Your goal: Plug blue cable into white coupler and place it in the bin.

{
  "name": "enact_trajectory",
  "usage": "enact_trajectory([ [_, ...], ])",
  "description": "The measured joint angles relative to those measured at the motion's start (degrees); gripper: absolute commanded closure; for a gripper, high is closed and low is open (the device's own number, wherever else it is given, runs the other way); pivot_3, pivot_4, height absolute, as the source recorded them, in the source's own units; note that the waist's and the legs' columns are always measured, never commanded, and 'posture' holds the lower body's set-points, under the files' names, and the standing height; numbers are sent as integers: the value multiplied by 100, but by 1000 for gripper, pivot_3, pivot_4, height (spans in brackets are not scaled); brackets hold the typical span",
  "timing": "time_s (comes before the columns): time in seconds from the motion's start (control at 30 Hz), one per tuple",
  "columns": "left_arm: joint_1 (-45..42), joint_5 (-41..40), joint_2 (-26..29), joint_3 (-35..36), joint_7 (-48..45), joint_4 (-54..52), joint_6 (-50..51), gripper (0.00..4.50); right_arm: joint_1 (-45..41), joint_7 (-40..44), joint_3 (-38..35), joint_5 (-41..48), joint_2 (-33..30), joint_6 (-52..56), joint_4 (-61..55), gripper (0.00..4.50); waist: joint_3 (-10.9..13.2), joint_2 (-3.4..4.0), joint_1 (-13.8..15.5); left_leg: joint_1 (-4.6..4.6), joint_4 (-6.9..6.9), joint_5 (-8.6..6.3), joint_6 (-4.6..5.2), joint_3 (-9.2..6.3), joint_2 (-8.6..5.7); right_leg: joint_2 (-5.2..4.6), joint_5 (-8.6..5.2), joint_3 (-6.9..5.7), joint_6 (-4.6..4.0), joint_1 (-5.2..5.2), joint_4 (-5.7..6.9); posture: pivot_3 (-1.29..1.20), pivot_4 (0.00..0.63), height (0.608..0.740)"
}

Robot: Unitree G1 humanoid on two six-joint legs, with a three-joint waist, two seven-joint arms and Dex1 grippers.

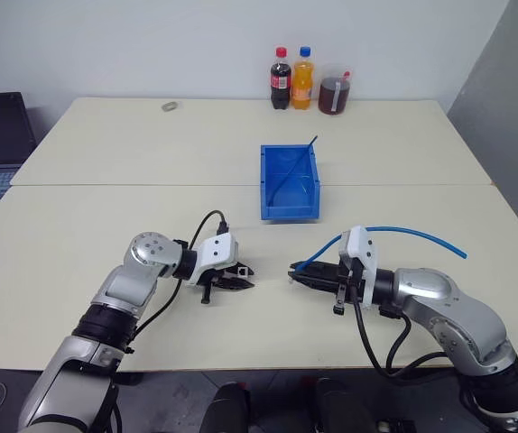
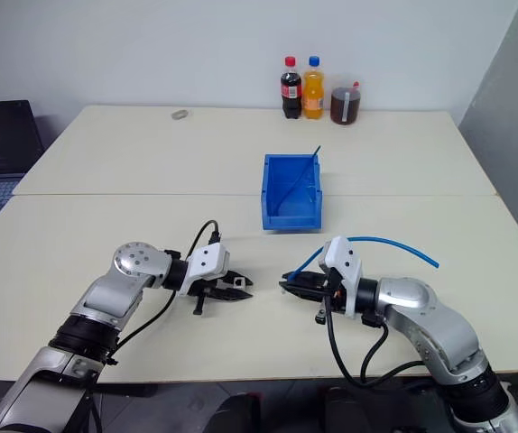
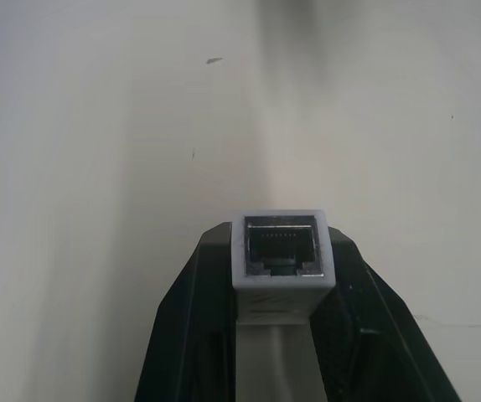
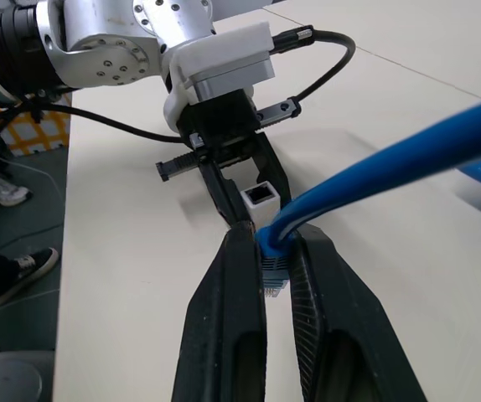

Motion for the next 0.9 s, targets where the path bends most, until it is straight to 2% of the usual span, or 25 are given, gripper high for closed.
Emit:
enact_trajectory([
  [0.17,-20,5,2,-25,-79,21,-15,3702,-390,6,348,-353,437,-242,440,4384,-1,0,-2,3,0,0,0,0,1,1,0,0,0,1,1,0,150,740],
  [0.27,-36,-1,-10,-52,-102,25,-16,3702,-808,8,806,-897,753,-497,1034,4384,-1,0,-4,3,0,0,0,0,1,1,0,0,-1,0,1,0,150,740],
  [0.5,-86,-9,-13,-97,-178,57,9,3702,-1280,-6,1221,-1543,1094,-663,1540,4384,-2,1,-4,3,0,0,0,-1,0,0,0,0,-2,0,2,0,150,740],
  [0.9,-121,-20,-41,-104,-228,160,18,3702,-1326,16,1456,-2010,1386,-691,1635,4384,-4,2,-3,6,1,0,0,-1,1,0,0,0,-2,1,6,0,150,740],
])
